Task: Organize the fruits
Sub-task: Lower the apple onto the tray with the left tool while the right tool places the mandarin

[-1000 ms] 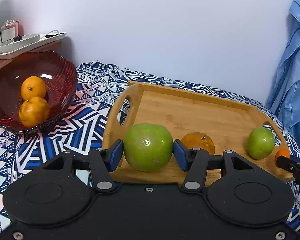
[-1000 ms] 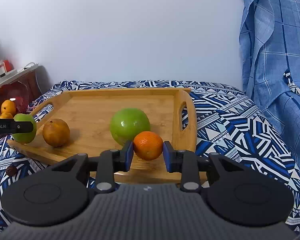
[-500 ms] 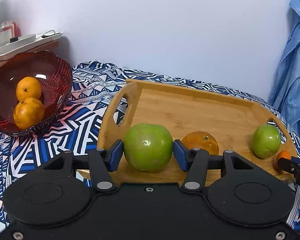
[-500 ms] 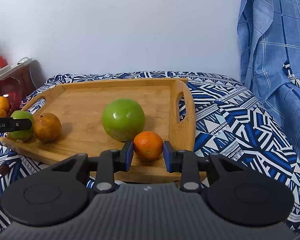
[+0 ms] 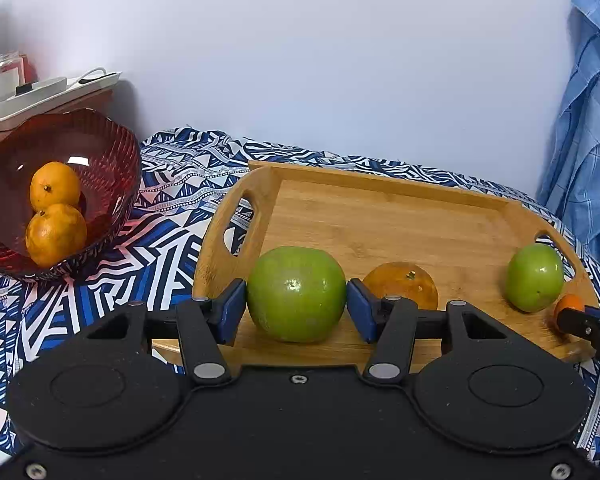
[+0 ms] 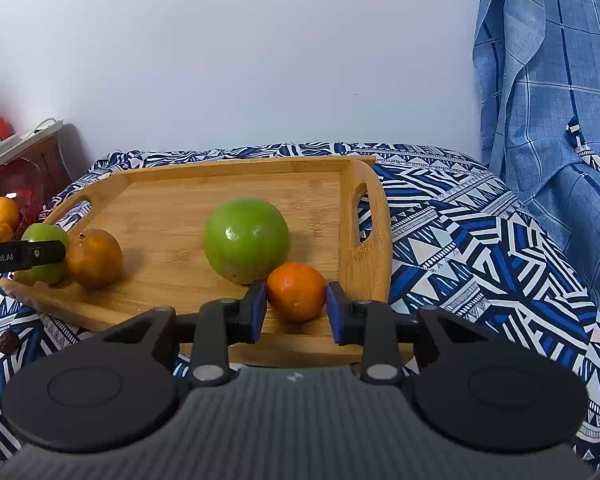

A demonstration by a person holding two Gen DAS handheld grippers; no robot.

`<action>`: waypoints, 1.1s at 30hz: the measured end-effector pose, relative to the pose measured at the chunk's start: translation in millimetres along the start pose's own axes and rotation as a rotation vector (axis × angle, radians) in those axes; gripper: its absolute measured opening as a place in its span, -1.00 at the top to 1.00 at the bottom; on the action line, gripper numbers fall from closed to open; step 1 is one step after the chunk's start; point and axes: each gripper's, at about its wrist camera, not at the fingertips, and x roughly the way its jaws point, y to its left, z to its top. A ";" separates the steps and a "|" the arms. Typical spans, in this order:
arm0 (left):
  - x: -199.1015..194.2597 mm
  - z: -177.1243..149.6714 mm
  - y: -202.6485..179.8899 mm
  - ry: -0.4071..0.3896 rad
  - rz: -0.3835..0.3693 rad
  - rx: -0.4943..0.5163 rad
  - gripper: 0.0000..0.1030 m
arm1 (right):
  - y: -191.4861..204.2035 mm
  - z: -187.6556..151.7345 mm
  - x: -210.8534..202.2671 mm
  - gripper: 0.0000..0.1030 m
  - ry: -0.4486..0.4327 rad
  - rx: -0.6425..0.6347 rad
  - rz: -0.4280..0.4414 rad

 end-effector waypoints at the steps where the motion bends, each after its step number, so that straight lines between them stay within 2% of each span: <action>1: 1.0 0.4 -0.3 -0.001 0.001 0.002 -0.02 | 0.3 0.0 0.2 0.29 0.000 -0.001 -0.001; 6: 3.8 2.6 1.7 0.002 0.005 -0.024 -0.02 | 0.1 -0.5 0.0 0.29 -0.003 0.005 -0.001; 14: 1.0 0.9 0.6 0.003 0.001 -0.001 -0.03 | -0.9 -0.5 0.2 0.25 -0.002 0.012 0.001; 20: -1.3 0.5 0.9 0.007 0.004 -0.004 -0.03 | -1.3 -0.1 0.1 0.14 0.003 0.020 0.005; 28: -10.9 -4.6 -3.6 -0.003 0.006 0.032 -0.24 | -1.6 0.6 -0.7 0.14 0.009 0.034 0.003; 33: -16.2 -8.7 -5.1 0.007 0.004 0.040 -0.37 | -1.4 0.5 -2.8 0.03 0.011 0.046 0.005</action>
